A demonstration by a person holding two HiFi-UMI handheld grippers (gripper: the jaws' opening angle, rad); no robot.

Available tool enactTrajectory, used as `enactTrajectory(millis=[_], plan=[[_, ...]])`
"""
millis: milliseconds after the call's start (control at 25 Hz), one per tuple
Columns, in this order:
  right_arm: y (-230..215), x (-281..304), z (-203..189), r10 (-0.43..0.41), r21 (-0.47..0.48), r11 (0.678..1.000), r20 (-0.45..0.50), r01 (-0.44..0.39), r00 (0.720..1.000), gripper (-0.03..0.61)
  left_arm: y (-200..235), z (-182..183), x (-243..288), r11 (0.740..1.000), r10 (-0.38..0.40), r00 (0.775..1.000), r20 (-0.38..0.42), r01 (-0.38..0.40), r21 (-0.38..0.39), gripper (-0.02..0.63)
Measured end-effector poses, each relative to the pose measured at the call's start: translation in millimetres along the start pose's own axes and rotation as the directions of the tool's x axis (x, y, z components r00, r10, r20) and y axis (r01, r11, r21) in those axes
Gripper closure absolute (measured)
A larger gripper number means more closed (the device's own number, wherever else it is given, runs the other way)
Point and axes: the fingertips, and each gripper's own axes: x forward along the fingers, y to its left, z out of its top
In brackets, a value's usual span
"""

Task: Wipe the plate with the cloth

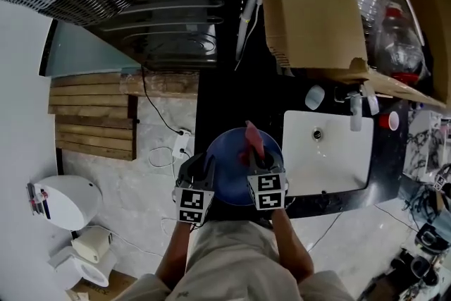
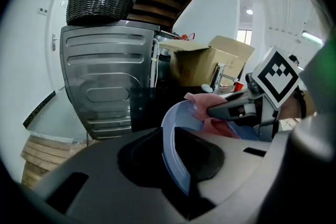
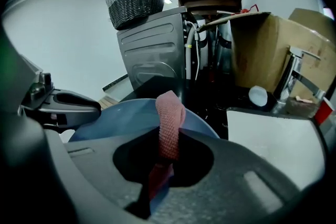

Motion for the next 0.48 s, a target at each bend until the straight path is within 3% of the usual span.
enactTrajectory(millis=[480], plan=[[-27,-35,-8,-0.108,0.008,0.994,-0.019,0.108,0.994,0.552,-1,-1,0,1.000,-0.002,1.000,0.001,0.002,0.011,0.545]])
